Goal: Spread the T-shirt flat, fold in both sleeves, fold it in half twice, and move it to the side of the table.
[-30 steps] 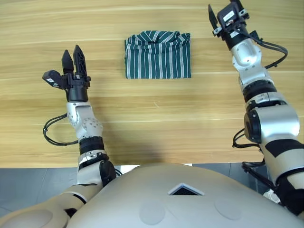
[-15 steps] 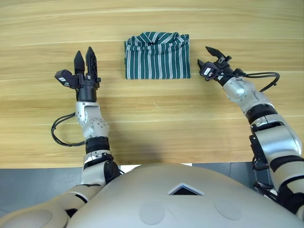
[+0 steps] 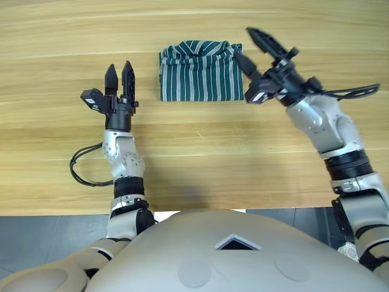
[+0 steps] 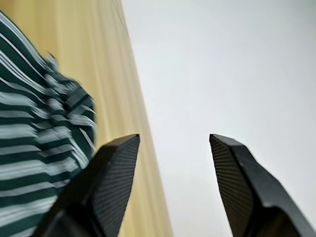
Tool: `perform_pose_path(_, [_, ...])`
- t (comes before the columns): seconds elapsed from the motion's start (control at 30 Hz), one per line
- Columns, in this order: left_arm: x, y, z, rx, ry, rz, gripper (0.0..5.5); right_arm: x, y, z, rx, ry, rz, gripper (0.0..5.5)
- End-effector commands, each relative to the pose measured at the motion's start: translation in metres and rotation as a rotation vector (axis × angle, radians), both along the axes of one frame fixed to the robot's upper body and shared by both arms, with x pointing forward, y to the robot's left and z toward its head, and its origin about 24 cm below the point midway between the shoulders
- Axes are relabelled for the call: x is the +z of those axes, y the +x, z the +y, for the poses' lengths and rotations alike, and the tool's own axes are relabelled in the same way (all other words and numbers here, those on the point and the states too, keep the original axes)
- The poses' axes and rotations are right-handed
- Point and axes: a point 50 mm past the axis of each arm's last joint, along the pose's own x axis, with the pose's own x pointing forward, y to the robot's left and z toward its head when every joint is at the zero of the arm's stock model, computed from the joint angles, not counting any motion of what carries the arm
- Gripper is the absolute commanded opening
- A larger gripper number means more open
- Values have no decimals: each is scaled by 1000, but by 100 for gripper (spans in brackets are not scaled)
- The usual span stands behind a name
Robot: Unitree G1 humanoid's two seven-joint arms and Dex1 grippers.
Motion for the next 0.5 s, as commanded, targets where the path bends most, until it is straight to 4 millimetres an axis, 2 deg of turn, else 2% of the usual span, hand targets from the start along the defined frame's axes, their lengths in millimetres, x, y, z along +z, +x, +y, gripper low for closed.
perform_pose_path(0.03, [1,-1,-7,-31,32,-9,296,-65,0,19,26,-185,202,261])
perform_pose_path(0.13, [0,0,-10,-49,45,-9,296,-95,4,28,0,-221,313,261])
perform_pose_path(0.27, [0,0,-10,-46,41,-10,296,-100,17,32,-24,-237,326,261])
perform_pose_path(0.33, [1,-1,-10,-47,43,-12,296,-99,16,32,24,-267,317,261])
perform_pose_path(0.43, [1,-3,-11,-51,45,-14,296,-94,-14,30,296,-350,327,261])
perform_pose_path(0.5, [0,-4,-14,-67,50,-15,296,-82,-39,22,460,-347,379,261])
